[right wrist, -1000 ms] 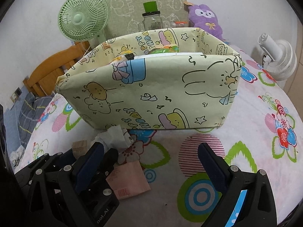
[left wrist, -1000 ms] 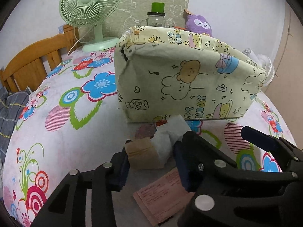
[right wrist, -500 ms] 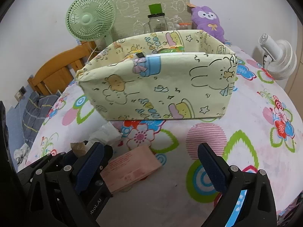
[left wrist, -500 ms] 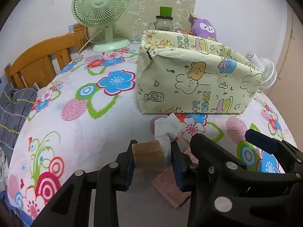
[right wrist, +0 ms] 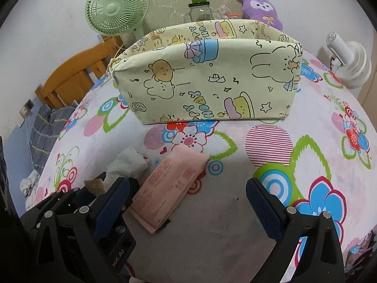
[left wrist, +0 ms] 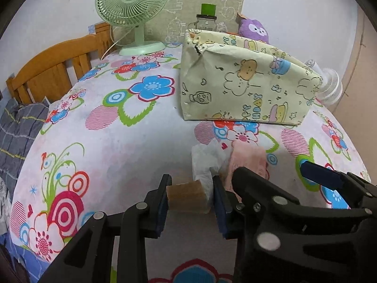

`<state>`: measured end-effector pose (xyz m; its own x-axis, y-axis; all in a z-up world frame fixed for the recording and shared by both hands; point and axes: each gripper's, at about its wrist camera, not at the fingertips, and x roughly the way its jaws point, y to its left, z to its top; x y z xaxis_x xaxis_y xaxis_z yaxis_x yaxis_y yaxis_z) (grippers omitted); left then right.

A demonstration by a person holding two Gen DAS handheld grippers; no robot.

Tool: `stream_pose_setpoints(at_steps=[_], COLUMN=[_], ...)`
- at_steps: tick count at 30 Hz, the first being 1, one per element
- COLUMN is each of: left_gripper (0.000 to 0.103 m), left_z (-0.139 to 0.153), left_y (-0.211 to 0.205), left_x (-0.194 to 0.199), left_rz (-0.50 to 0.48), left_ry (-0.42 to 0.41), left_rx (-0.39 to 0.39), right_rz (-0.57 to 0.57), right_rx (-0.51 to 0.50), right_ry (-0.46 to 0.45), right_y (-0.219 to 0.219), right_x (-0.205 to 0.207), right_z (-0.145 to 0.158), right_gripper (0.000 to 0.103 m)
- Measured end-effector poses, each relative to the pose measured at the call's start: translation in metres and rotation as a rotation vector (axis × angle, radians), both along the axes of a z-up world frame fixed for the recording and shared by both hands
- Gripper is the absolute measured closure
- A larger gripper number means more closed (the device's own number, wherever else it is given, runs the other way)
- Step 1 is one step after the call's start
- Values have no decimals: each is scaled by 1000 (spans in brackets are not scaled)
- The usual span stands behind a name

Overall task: Organize soft objects
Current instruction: 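Grasp the pink paper slip with the right gripper while the left gripper holds the roll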

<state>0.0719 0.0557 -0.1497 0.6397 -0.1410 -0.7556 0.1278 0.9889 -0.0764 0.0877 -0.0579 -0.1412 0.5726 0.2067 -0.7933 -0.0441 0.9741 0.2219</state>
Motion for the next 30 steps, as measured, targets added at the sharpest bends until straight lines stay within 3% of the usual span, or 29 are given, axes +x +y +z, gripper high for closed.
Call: stream_pose_setpoints(at_steps=[6, 13, 23, 30], left_gripper=[69, 69, 69, 69], left_z=[2, 2, 3, -1], left_y=[-14, -26, -18, -19], left_x=[-3, 0, 5, 4], left_rz=[-64, -70, 0, -23], left_ry=[18, 28, 7, -3], left_rx=[-56, -81, -9, 25], right_rz=[-19, -55, -56, -29], right_rx=[-4, 7, 31, -37], right_ry=[6, 5, 16, 24], right_y=[-5, -22, -29, -13], right_x=[0, 0, 4, 9], right_z=[-1, -2, -4, -6], right_gripper=[4, 5, 17, 30])
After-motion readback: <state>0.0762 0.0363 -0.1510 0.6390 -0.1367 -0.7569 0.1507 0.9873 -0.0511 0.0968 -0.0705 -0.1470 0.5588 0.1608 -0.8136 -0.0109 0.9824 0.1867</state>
